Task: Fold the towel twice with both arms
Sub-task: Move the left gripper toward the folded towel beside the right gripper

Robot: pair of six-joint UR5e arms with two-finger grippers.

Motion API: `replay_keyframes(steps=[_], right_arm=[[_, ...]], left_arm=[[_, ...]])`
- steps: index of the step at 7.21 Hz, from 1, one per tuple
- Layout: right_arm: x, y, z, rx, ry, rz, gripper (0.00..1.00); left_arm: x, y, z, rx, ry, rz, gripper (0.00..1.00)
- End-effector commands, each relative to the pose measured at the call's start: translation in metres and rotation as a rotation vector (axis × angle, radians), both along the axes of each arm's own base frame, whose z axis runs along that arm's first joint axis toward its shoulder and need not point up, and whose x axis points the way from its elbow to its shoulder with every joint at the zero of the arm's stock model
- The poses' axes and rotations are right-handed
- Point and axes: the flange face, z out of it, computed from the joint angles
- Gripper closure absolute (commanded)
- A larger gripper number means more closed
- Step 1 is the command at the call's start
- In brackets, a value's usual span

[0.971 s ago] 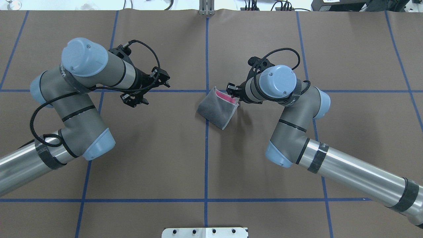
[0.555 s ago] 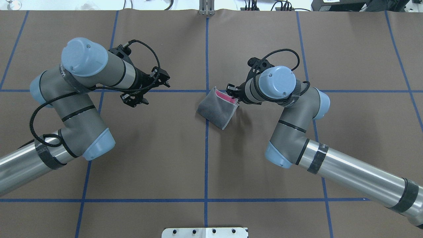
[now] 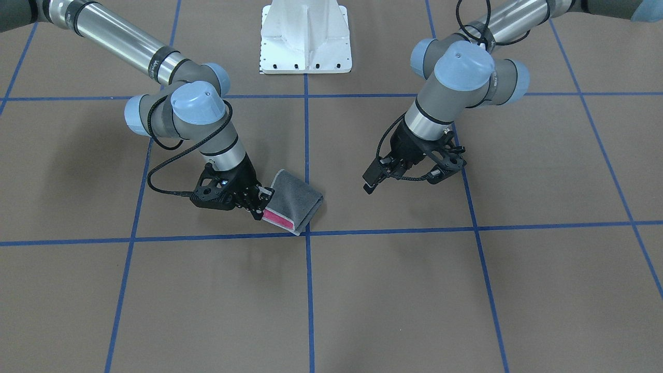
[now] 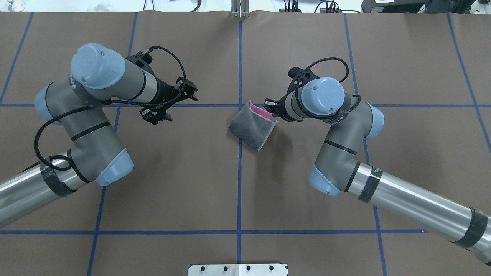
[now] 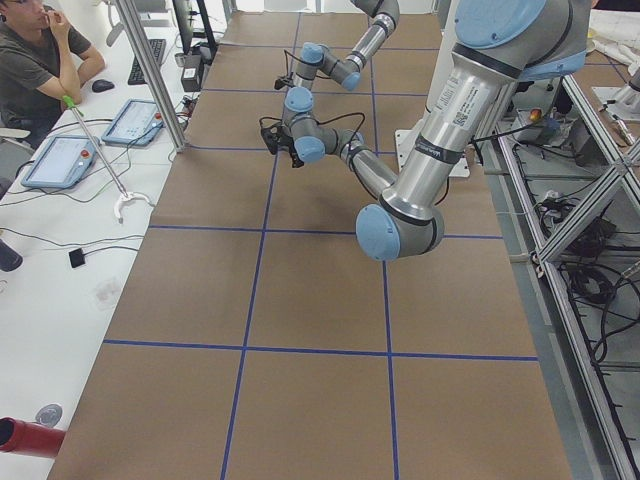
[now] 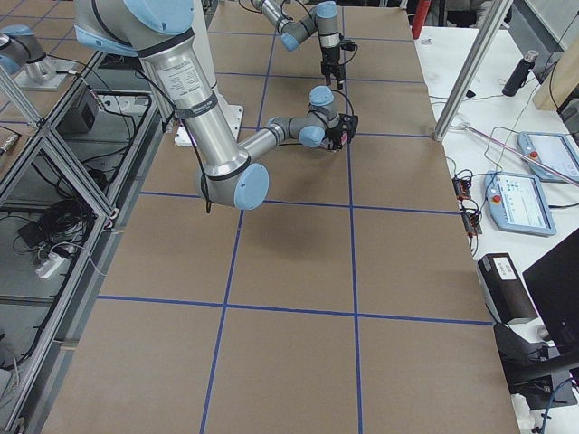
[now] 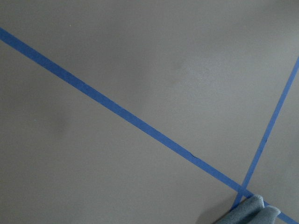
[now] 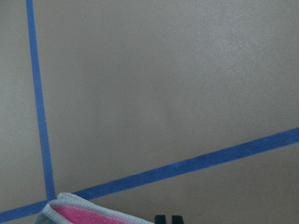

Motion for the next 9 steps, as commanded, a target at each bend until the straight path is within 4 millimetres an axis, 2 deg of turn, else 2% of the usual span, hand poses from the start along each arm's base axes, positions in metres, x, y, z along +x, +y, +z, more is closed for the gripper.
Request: replay_keyframes(steps=[1,3,5,9], right_arm=[[0.005,0.004,-0.003,0.005,-0.009,-0.004,1.00],[0.013,0.008,-0.004,0.010,-0.018,-0.007,1.00],[0.022,0.015,-0.017,0.001,-0.003,-0.013,1.00],[0.012,0.019,-0.014,-0.001,0.019,-0.019,1.00]], left_arm=[[0.000,0.000,-0.001,0.001,0.001,0.000,0.00],[0.001,0.001,-0.001,0.001,0.001,0.001,0.00],[0.001,0.000,-0.006,0.004,0.006,0.001,0.00],[0.002,0.000,-0.007,0.005,0.007,0.001,0.00]])
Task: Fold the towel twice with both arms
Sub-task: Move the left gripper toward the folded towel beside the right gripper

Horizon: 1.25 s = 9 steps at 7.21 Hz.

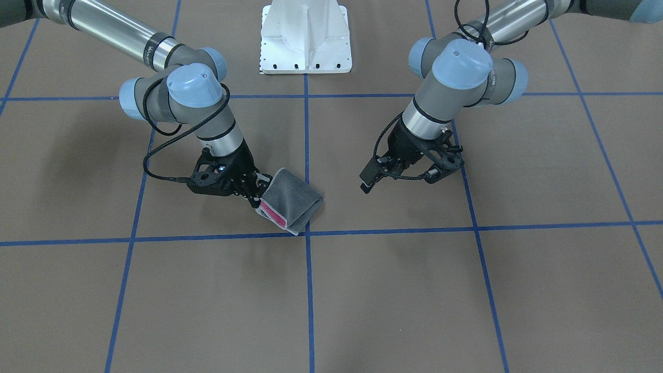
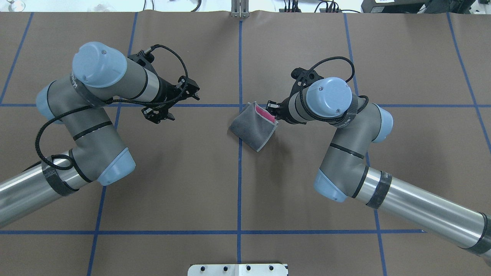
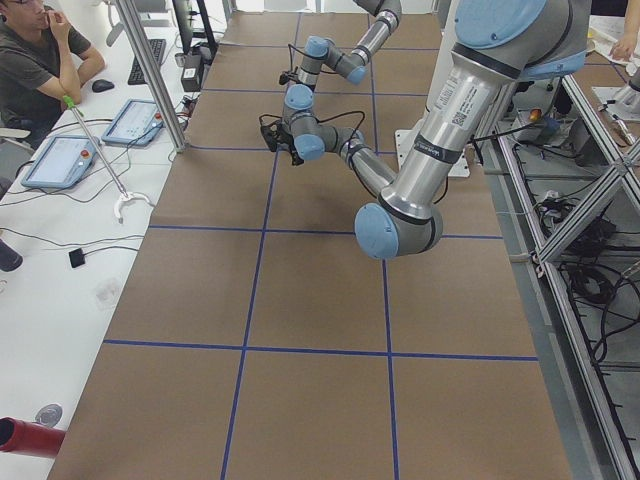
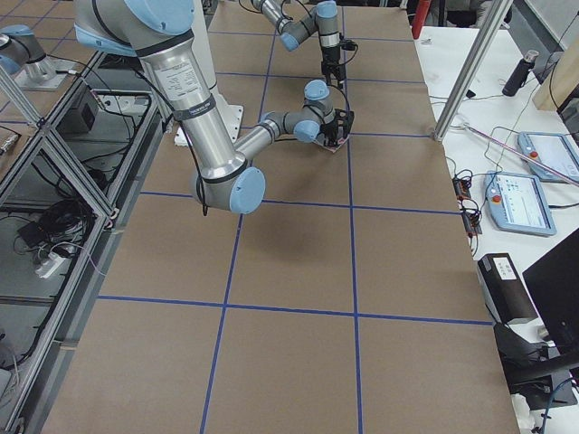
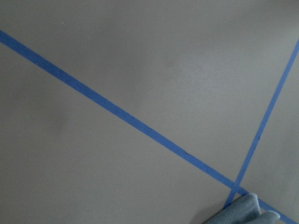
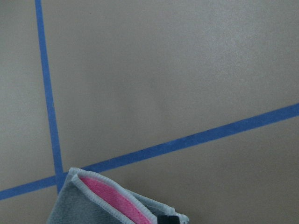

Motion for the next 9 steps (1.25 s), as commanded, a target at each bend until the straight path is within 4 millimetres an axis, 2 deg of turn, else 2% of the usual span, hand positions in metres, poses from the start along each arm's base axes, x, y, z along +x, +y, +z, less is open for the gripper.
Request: replay_keyframes(steps=[1,5,6,7,8,9], right_arm=[[-0.003,-0.002,0.001,-0.002,0.004,0.002,1.00],[0.001,-0.014,0.002,0.005,0.013,0.013,1.00],[0.001,-0.016,0.004,0.002,0.017,0.015,1.00],[0.001,-0.016,0.004,0.003,0.017,0.013,1.00],[0.001,-0.016,0.004,0.001,0.017,0.013,1.00],[0.001,-0.016,0.004,0.001,0.017,0.013,1.00]], left_arm=[[0.001,0.001,0.000,0.000,0.000,0.001,0.00],[0.001,0.000,-0.002,0.002,0.004,0.001,0.00],[0.010,-0.002,-0.019,-0.009,0.025,-0.006,0.00],[0.030,-0.001,-0.042,-0.033,0.056,-0.008,0.04],[0.047,-0.009,-0.069,-0.023,0.072,-0.003,0.25],[0.054,-0.015,-0.075,-0.020,0.078,-0.003,0.81]])
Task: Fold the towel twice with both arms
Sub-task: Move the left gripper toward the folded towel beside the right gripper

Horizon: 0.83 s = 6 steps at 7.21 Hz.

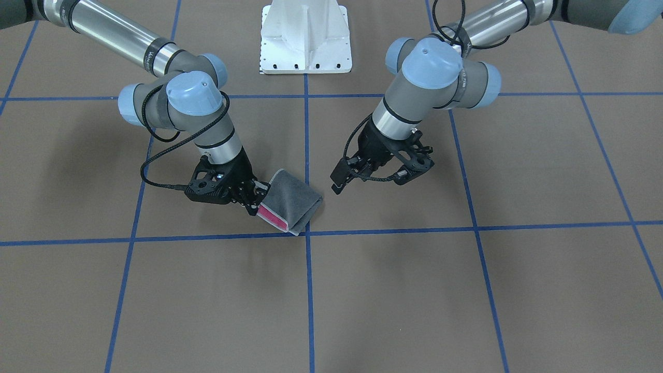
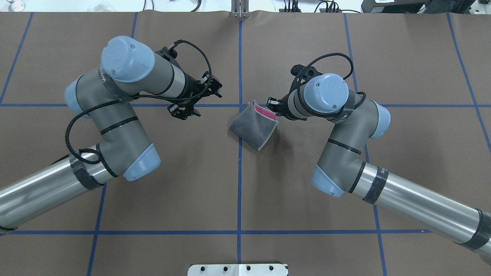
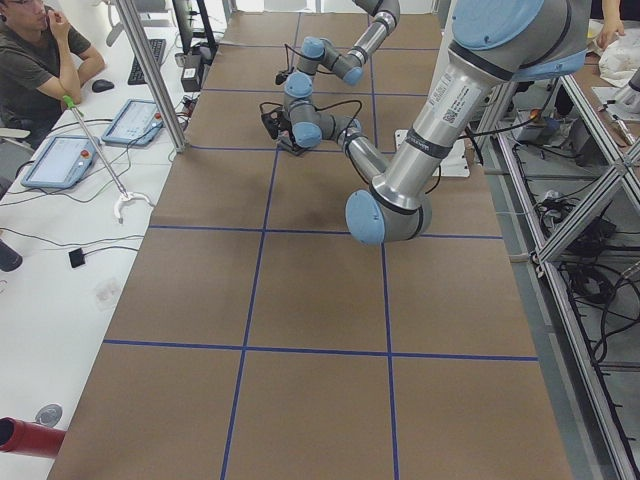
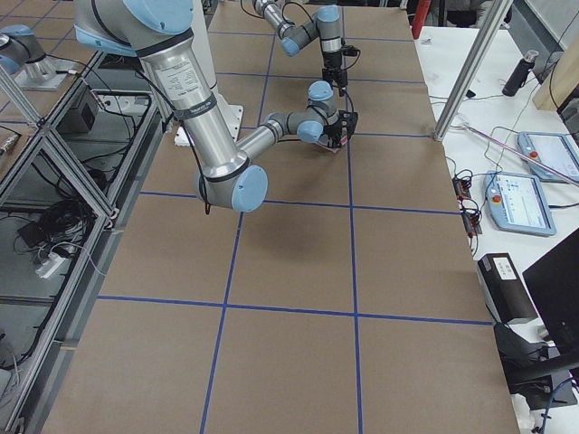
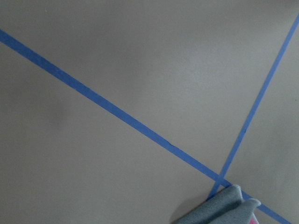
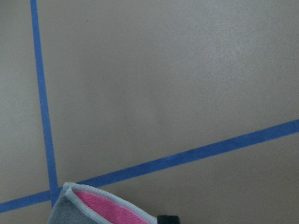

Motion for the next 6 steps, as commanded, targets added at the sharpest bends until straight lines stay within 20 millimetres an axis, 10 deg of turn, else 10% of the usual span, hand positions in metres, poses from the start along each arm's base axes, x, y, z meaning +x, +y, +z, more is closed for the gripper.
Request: replay_keyframes(steps=[1,6], right_arm=[[0.000,0.000,-0.001,0.000,-0.001,0.000,1.00],[0.000,0.000,0.000,0.000,-0.001,0.000,1.00]], left_arm=[[0.025,-0.006,-0.011,0.029,0.048,0.010,1.00],[0.088,0.004,-0.007,0.078,0.072,0.011,1.00]])
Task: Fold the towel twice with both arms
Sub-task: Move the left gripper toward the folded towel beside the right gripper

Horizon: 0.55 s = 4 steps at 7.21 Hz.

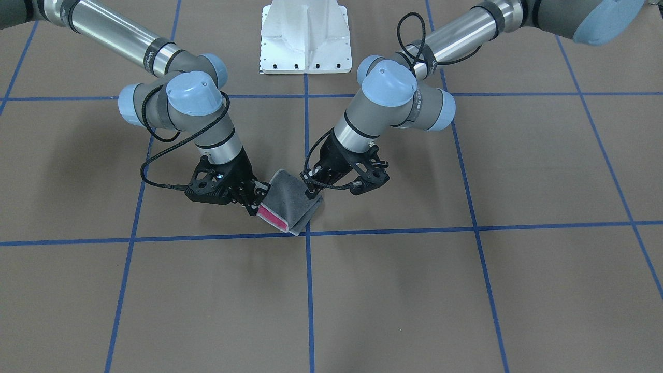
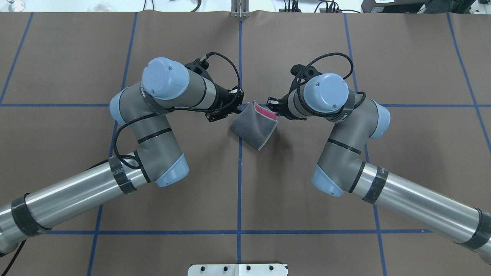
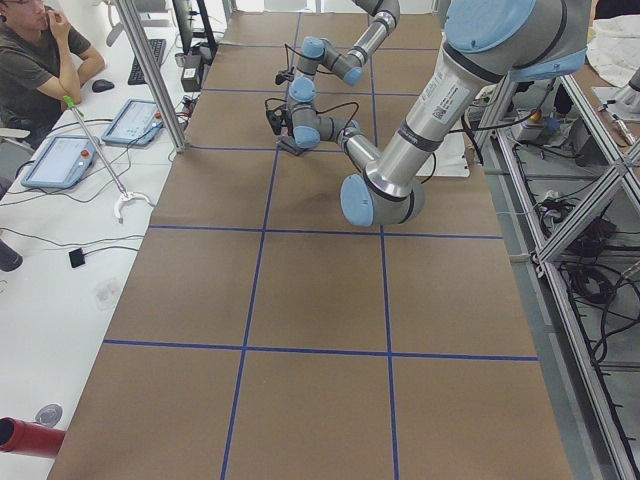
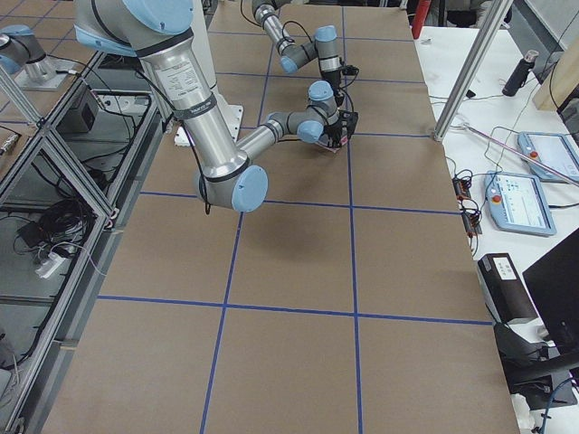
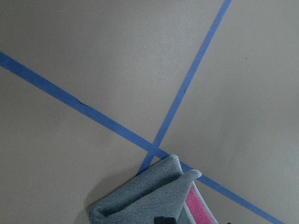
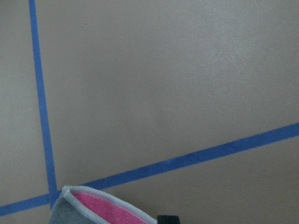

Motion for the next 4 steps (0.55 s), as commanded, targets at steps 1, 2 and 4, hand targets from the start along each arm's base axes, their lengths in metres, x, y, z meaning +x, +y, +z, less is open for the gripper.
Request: replay_keyframes(steps=[1,2,4], right_arm=[[0.000,0.000,-0.001,0.001,-0.002,0.000,1.00],[0.000,0.000,-0.001,0.001,-0.002,0.000,1.00],[0.000,0.000,-0.001,0.002,-0.003,0.000,1.00]], left_arm=[[0.018,-0.005,-0.001,-0.002,-0.011,0.007,1.00],[0.018,-0.005,0.000,-0.003,-0.014,0.007,1.00],[0.028,-0.006,0.007,-0.011,-0.031,0.014,1.00]])
